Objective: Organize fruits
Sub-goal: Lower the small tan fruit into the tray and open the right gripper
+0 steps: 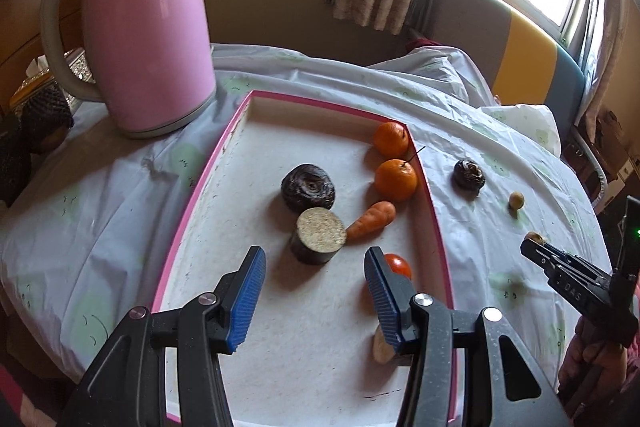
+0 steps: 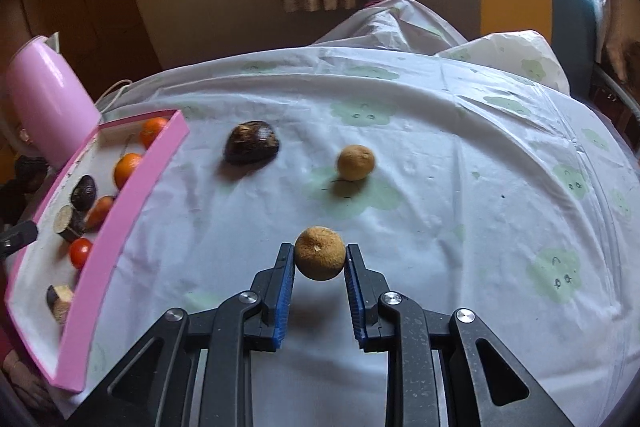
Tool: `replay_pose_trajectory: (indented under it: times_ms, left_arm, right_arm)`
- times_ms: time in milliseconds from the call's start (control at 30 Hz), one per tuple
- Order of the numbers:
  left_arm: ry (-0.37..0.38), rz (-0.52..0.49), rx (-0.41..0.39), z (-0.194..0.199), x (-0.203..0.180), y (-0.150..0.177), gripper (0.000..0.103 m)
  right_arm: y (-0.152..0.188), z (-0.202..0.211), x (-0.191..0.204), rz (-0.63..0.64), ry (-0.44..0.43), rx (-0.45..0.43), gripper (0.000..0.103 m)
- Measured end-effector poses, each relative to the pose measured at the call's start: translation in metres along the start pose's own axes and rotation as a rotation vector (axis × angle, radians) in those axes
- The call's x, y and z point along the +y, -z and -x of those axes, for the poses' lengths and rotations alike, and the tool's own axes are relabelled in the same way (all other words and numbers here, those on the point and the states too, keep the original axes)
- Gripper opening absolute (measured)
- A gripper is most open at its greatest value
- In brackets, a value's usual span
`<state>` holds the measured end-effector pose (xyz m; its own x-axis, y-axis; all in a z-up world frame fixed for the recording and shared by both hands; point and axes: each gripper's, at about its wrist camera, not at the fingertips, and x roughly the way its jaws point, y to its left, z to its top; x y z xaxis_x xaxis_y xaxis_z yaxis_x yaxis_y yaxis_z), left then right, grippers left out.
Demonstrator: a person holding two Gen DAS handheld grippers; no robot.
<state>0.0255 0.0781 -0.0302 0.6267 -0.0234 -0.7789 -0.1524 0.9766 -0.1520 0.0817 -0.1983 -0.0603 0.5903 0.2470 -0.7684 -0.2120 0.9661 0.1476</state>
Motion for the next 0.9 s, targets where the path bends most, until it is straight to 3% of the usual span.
replay_pose_trajectory:
  times_ms: [200,400,633,900]
  left_arm:
    - [0.001,0.021,-0.024,0.007,0.007,0.002,0.052]
    - [0.013,0.034,-0.035,0.012,0.012,0.004,0.052]
    - [0.018,0.036,-0.041,0.014,0.014,0.006,0.052]
    - [0.031,0.007,-0.042,0.015,0.003,0.008,0.052]
  right_arm:
    - [-0.011,0.008,0.066,0.087,-0.164,-0.011,0.025]
    - [-0.019,0.001,0.117,0.155,-0.253,0.006,0.025]
    - [-0.022,-0.020,0.142,0.166,-0.278,0.058,0.029]
    - [-0.014,-0.010,0.137,0.147,-0.260,0.039,0.032]
